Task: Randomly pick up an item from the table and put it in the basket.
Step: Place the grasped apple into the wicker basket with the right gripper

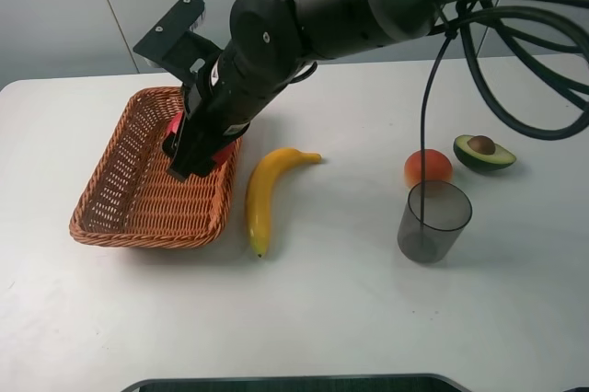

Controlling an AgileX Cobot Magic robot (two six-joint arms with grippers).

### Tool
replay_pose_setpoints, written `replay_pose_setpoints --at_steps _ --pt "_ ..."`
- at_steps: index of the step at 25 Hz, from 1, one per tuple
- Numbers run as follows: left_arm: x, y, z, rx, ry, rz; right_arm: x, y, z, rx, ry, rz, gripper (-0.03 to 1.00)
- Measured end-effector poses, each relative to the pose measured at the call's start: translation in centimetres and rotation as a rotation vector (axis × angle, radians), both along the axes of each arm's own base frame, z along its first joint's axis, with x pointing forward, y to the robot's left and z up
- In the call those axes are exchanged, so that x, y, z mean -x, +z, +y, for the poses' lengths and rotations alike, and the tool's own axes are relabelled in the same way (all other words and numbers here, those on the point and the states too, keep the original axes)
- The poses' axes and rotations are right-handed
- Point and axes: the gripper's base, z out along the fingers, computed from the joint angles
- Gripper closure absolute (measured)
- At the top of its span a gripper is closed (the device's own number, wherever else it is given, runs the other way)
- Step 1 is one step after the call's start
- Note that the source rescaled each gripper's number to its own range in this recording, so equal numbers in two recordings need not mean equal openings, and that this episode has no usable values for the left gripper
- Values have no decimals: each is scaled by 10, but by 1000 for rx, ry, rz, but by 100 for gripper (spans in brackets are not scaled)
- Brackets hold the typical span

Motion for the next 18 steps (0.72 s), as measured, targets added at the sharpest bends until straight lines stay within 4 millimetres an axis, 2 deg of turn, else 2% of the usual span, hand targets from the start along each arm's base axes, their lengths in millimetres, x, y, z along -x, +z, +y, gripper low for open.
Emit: replay_pose_setpoints --at_steps 3,6,7,9,18 --pt "0 0 0 0 0 0 0 1 0 -8 -1 -7 47" --pt "0 0 0 0 0 0 0 6 0 -20 -1 -16 12" --pt "0 0 0 0 0 0 0 8 0 -22 0 -20 5" --pt "0 0 0 0 0 0 0 13 -1 -30 4 -29 -1" --pt "0 0 0 0 0 0 3 23 -10 8 -5 16 -3"
